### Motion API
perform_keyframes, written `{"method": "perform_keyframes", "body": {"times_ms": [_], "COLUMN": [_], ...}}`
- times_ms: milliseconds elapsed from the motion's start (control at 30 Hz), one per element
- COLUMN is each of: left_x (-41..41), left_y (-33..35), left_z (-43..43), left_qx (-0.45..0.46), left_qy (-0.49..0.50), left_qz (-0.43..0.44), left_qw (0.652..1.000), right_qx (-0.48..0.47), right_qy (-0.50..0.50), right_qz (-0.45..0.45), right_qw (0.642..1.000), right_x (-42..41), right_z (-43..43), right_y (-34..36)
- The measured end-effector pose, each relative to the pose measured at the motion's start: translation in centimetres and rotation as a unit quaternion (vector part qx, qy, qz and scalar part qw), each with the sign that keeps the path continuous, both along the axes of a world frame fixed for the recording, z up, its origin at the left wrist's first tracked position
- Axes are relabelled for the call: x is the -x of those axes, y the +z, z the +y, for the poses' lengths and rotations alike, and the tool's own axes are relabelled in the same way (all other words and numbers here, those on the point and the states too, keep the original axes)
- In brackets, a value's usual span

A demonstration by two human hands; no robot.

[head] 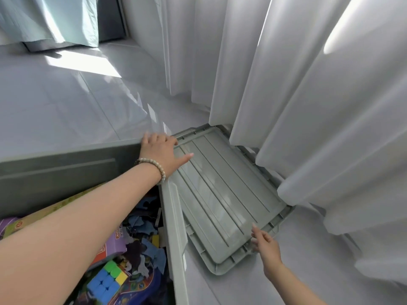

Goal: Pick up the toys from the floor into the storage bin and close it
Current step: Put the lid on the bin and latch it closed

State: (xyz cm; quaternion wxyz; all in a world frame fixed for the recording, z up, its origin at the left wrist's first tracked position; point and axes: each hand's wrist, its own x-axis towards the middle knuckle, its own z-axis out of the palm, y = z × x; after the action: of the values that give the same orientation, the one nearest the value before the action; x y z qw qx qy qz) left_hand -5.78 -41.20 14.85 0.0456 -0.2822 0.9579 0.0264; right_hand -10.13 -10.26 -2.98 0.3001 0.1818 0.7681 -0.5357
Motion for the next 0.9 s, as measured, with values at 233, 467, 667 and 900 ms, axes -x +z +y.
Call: {"method": "perform_keyframes", "body": {"times_ms": [233,467,667,900], "left_x": [1.7,1.8,1.1,-3.0], "left_y": [-3.2,-5.0,-3.9,2.5], "left_z": [8.0,8.1,8.9,12.3], "left_qx": [-0.163,-0.160,-0.203,-0.314], "left_qy": [-0.088,-0.059,-0.061,-0.111], "left_qz": [0.004,-0.026,0.005,0.029], "left_qw": [0.983,0.985,0.977,0.943], "right_qx": [-0.026,0.026,0.084,0.161], "right_qy": [-0.128,-0.132,-0.060,-0.101], "right_qz": [-0.089,-0.138,-0.069,-0.015], "right_qw": [0.987,0.981,0.992,0.982], "right_x": [1.2,1.5,0.3,-0.6], "right_z": [1.5,1.5,1.7,0.9], "right_y": [-1.2,-2.9,1.0,13.1]}}
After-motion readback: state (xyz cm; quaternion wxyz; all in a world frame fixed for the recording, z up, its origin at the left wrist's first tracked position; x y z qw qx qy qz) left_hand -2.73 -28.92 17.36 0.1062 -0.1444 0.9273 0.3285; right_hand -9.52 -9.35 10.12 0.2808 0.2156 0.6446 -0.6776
